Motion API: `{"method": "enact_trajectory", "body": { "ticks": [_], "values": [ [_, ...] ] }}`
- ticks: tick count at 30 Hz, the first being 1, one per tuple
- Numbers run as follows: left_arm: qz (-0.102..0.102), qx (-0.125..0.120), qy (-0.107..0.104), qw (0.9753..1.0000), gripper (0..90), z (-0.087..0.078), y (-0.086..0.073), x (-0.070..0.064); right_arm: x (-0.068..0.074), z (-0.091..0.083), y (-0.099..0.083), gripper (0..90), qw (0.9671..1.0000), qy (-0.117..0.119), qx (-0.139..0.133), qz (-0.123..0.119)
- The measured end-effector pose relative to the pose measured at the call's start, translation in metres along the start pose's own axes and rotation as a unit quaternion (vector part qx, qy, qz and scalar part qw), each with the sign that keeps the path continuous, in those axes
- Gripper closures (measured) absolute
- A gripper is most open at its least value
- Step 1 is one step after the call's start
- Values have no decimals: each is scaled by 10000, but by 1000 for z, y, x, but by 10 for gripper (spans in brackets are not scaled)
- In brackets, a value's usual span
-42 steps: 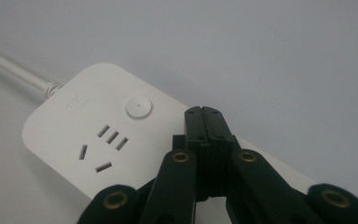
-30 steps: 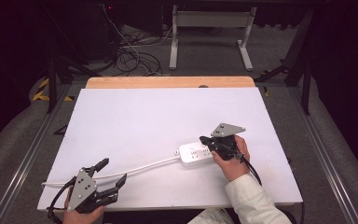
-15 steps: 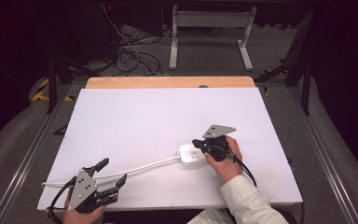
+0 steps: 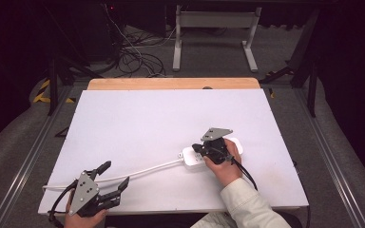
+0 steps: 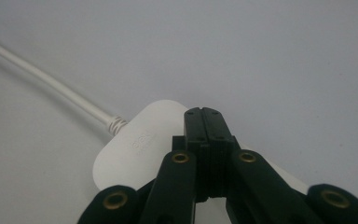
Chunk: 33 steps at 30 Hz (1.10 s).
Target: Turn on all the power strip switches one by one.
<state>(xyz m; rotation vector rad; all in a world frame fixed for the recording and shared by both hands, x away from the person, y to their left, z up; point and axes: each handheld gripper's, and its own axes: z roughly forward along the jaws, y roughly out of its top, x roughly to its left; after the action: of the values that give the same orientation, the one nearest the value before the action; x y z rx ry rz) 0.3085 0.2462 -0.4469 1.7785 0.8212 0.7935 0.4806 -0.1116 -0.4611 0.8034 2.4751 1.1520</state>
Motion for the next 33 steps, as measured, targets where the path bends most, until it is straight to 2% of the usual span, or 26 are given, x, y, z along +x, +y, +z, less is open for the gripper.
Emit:
{"method": "enact_trajectory", "body": {
  "ticks": [16, 21, 29, 33],
  "values": [
    [-5, -4, 9, 10000, 262, -1, 0, 0, 7, 4, 2, 900, 9994, -256, 130, -198],
    [-1, -5, 5, 10000, 263, -1, 0, 0, 6, 4, 2, 900, 9996, -215, 159, -127],
    [-2, -10, 14, 10000, 263, -1, 0, -1, 9, 5, 2, 900, 9992, -326, 180, -141],
    [-2, -12, 21, 10000, 262, -1, 0, -1, 8, 5, 1, 900, 9994, -300, 159, -94]
  ]
}}
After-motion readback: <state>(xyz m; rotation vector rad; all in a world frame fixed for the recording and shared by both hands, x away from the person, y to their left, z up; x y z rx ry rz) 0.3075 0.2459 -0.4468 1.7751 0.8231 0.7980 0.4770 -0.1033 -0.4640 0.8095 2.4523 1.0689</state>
